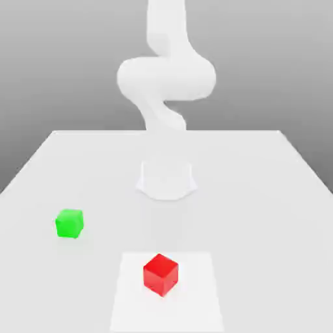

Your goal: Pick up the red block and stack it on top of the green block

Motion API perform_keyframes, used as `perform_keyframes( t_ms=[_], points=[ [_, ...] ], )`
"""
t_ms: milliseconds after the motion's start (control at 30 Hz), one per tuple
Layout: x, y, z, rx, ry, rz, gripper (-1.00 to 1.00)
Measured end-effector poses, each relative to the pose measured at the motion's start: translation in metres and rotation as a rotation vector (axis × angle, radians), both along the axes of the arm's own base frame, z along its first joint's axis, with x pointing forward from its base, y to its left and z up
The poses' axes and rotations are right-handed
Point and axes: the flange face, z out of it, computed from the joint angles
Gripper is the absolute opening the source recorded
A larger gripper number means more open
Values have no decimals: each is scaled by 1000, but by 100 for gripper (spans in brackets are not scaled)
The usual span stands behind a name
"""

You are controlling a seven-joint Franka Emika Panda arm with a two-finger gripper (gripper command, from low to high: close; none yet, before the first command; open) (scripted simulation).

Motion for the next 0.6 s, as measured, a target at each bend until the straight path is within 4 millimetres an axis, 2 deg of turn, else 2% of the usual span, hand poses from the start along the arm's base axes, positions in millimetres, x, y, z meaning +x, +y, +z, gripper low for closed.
perform_keyframes(
  t_ms=[133,200,300,433,600],
  points=[
    [46,-4,-97,107,159,-80,0],
    [59,-4,-145,145,235,-125,0],
    [69,-2,-216,186,346,-200,0],
    [65,0,-308,212,487,-314,0],
    [33,-4,-412,199,644,-481,0]
  ],
)
